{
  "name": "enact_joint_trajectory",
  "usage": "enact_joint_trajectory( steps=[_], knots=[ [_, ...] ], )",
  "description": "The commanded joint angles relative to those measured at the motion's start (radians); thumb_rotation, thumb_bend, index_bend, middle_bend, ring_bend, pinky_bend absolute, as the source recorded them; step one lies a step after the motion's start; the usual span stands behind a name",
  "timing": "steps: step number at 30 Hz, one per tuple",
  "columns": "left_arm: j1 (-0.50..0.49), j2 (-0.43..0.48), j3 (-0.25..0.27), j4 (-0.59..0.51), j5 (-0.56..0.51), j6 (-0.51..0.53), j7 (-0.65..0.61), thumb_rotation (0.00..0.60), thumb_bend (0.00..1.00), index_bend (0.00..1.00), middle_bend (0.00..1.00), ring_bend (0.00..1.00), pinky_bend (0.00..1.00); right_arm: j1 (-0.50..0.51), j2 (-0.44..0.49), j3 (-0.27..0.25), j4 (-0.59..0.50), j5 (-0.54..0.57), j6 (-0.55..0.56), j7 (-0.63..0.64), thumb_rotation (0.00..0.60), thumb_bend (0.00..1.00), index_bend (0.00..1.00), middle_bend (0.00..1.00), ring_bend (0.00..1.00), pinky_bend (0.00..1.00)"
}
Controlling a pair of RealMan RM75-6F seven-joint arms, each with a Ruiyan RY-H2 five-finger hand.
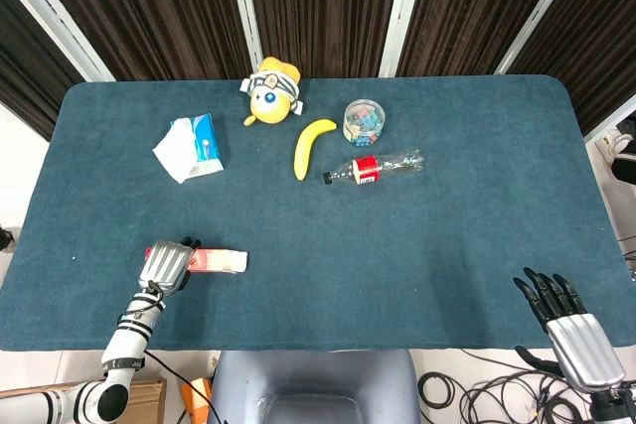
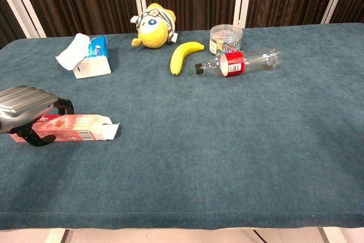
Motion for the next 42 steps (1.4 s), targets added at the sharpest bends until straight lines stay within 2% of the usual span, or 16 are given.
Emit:
enact_joint_trajectory(
  steps=[1, 10, 15, 19, 23, 26, 28, 34, 42],
  knots=[
    [0.000, 0.002, 0.003, -0.001, 0.003, 0.002, -0.004, 0.600, 0.36, 0.38, 0.38, 0.80, 0.94, 0.000, 0.000, 0.000, 0.000, 0.000, -0.001, -0.001, 0.600, 0.09, 0.02, 0.00, 0.05, 0.07],
    [-0.001, 0.005, 0.010, -0.004, 0.016, 0.013, -0.011, 0.600, 0.36, 0.39, 0.40, 0.81, 0.94, 0.000, 0.001, -0.001, 0.001, -0.001, 0.001, 0.002, 0.600, 0.09, 0.02, 0.00, 0.05, 0.07],
    [0.013, 0.030, 0.023, -0.054, 0.069, 0.084, 0.024, 0.600, 0.37, 0.42, 0.47, 0.83, 0.96, 0.000, 0.001, -0.001, 0.000, -0.001, 0.002, 0.003, 0.600, 0.10, 0.02, 0.00, 0.05, 0.07],
    [0.017, 0.085, 0.034, -0.169, 0.057, 0.172, 0.203, 0.600, 0.37, 0.42, 0.48, 0.84, 0.96, 0.000, 0.002, -0.002, 0.000, -0.003, 0.001, 0.005, 0.600, 0.09, 0.02, 0.00, 0.05, 0.07],
    [0.006, 0.121, 0.044, -0.290, -0.010, 0.306, 0.532, 0.600, 0.37, 0.41, 0.47, 0.84, 0.96, 0.001, 0.003, -0.005, 0.003, -0.010, 0.003, 0.012, 0.600, 0.09, 0.02, 0.00, 0.05, 0.07],
    [-0.006, 0.116, 0.040, -0.327, -0.049, 0.394, 0.710, 0.600, 0.37, 0.41, 0.47, 0.84, 0.97, 0.002, 0.004, -0.007, 0.004, -0.014, 0.004, 0.013, 0.600, 0.09, 0.02, 0.00, 0.05, 0.07],
    [-0.010, 0.108, 0.027, -0.337, -0.078, 0.444, 0.785, 0.600, 0.37, 0.41, 0.48, 0.84, 0.97, 0.002, 0.005, -0.009, 0.005, -0.018, 0.005, 0.016, 0.600, 0.10, 0.02, 0.00, 0.05, 0.07],
    [-0.025, 0.096, -0.002, -0.359, -0.148, 0.529, 0.901, 0.600, 0.37, 0.41, 0.52, 0.84, 0.97, 0.003, 0.012, -0.013, 0.004, -0.019, 0.001, 0.023, 0.600, 0.09, 0.02, 0.00, 0.05, 0.07],
    [-0.043, 0.098, 0.031, -0.359, -0.127, 0.561, 0.978, 0.600, 0.37, 0.40, 0.51, 0.85, 0.98, 0.001, 0.014, -0.016, 0.001, -0.022, 0.002, 0.021, 0.600, 0.10, 0.02, 0.00, 0.05, 0.07]
  ],
)
